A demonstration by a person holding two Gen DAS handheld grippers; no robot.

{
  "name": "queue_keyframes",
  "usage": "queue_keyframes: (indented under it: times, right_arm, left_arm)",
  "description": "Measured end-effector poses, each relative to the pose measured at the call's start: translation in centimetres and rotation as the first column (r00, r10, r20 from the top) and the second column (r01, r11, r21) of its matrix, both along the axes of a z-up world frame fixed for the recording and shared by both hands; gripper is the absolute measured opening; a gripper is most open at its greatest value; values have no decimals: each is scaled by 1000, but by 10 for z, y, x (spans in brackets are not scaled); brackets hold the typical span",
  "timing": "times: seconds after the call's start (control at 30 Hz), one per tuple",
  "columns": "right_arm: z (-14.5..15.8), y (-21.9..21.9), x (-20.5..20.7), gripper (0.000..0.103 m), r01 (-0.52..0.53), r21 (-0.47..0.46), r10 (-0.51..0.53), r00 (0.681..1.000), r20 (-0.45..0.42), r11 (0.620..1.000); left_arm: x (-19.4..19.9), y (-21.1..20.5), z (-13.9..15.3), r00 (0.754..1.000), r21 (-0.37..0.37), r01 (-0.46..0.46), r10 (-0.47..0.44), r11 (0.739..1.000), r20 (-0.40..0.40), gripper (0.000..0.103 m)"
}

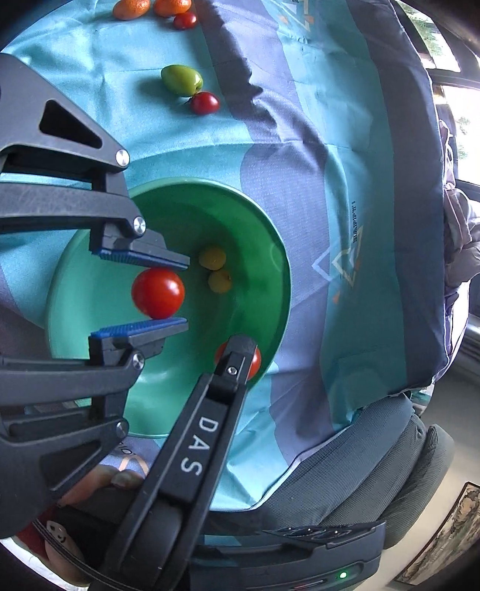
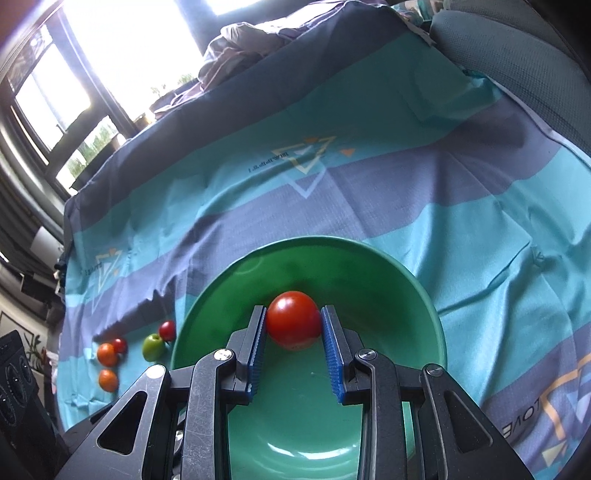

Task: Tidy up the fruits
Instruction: 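Carry the tomato in the left gripper while the right gripper carries its tomato over the bowl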

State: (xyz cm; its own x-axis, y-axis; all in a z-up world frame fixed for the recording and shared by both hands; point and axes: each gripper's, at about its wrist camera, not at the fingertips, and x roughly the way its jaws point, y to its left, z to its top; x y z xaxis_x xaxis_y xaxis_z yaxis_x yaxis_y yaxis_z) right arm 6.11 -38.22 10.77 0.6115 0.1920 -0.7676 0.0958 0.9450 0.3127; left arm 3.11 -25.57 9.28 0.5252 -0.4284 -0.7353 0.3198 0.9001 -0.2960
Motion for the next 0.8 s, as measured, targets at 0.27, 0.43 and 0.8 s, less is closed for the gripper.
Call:
queue_keyframes:
  times: [0.27, 0.43, 0.8]
  right_arm:
    - [-7, -2, 3, 32, 7, -13, -8, 1000, -27, 1000]
    - [-9, -3, 4, 32, 9, -16, -10, 999, -34, 1000]
    - [-13, 0, 7, 32, 12, -38, -14, 998, -61, 999]
  left_arm:
    - [0, -4, -3, 1000, 24, -14, 14, 1000, 15, 27]
    - [0, -6, -4, 1000, 28, -13, 13, 1000, 9, 27]
    - [4, -7, -13, 1000, 39, -11, 12, 999, -17, 27]
